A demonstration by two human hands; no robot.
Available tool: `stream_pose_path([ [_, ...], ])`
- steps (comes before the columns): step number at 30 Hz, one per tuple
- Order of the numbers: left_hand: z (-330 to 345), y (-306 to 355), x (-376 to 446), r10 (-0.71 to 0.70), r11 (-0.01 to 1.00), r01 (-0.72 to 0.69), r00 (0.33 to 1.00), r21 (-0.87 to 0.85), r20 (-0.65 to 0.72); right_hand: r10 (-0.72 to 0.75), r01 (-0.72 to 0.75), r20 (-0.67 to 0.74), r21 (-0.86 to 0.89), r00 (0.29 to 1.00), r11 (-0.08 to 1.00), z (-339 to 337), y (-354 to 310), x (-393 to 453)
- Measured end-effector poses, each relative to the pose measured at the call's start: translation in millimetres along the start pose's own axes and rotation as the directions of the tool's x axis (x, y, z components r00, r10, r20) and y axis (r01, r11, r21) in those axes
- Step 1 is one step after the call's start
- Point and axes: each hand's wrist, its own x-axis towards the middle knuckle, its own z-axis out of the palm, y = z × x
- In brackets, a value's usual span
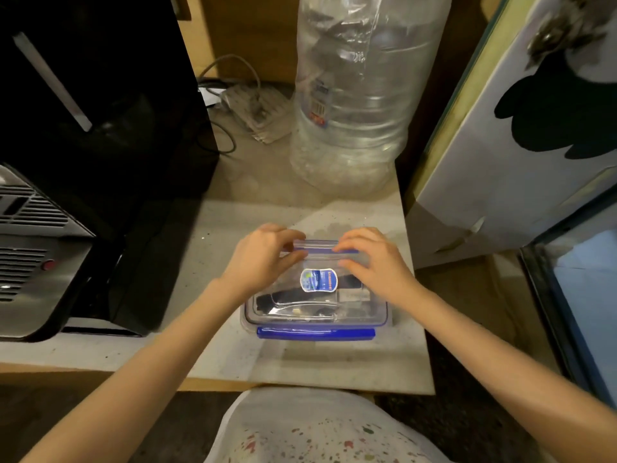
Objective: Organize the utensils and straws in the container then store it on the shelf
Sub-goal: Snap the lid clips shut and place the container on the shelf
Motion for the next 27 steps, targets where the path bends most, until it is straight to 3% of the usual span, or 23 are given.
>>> stream_pose_path([
  [2, 2, -7, 18, -0.055, 0.997, 0.057, 0.997, -0.045, 0.053, 0.008, -0.005, 0.05, -0.061, 0.999, 0.998, -4, 6, 22],
  [4, 4, -16, 34, -0.112, 0.986, 0.13, 0.98, -0.103, 0.166, 0.064, -0.052, 0.186, -0.068, 0.981, 0.996, -8, 12, 41],
  [7, 7, -31, 48, -0.216, 0.939, 0.307, 0.875, -0.152, 0.433, 0.217, -0.259, 0.472, 0.026, 0.855, 0.966, -10, 17, 61],
  [10, 11, -43, 52, -0.225, 0.894, 0.401, 0.786, -0.199, 0.576, 0.3, -0.339, 0.58, -0.044, 0.757, 0.94, -9, 23, 71],
  [14, 14, -46, 52, -0.18, 0.91, 0.349, 0.816, -0.222, 0.549, 0.296, -0.338, 0.571, -0.035, 0.766, 0.941, -7, 29, 72],
  [20, 16, -40, 45, -0.107, 0.954, 0.174, 0.958, -0.245, 0.266, 0.214, -0.276, 0.371, 0.121, 0.903, 0.953, -2, 31, 62],
  [27, 12, -30, 36, -0.075, 0.959, 0.12, 0.982, -0.259, 0.175, 0.21, -0.278, 0.288, 0.224, 0.935, 0.934, 0, 26, 51],
])
